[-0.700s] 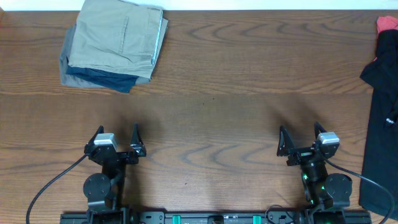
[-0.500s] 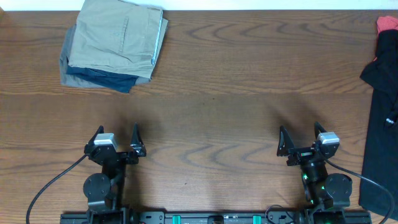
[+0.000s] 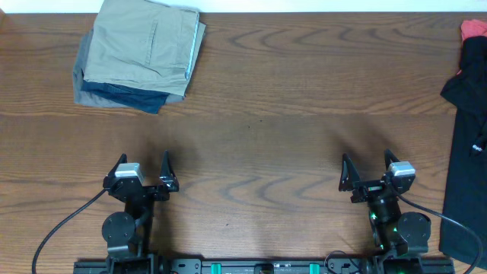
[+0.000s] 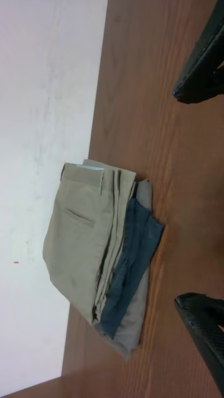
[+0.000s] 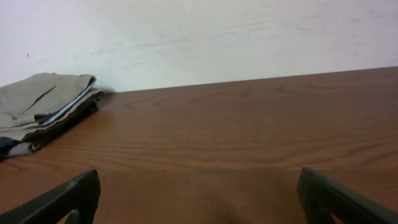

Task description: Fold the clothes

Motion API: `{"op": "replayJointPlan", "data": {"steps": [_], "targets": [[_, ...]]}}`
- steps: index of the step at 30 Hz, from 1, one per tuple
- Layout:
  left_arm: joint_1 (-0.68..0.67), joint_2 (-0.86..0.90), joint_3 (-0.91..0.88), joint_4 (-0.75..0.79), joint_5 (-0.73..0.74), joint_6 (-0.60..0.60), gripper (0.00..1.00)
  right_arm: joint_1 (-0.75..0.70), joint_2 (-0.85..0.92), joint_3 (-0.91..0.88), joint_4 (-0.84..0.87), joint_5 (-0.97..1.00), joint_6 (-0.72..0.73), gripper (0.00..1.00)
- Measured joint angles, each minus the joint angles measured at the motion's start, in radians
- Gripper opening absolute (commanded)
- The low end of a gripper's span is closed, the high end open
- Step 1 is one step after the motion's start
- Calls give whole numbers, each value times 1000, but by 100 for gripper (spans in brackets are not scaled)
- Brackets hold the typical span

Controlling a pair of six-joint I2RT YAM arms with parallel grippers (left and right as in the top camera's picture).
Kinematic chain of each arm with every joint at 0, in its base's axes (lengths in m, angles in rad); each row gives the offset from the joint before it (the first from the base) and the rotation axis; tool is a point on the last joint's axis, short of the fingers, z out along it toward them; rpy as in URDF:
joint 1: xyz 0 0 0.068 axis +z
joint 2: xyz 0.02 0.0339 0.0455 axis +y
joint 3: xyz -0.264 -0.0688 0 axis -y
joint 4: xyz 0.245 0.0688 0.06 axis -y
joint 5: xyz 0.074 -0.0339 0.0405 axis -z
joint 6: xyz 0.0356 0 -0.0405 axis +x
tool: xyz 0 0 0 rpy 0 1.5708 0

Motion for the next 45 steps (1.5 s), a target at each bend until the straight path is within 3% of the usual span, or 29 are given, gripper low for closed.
{"op": "replayJointPlan", "data": {"steps": [27, 37, 45], "targets": [[0, 0, 0, 0, 0, 0, 98, 0, 0, 0, 0, 0, -1, 99], [0, 0, 0, 0, 0, 0, 98, 0, 0, 0, -8, 124, -201, 99], [0, 0, 0, 0, 0, 0, 98, 0, 1, 0, 22, 148, -253, 99]]}}
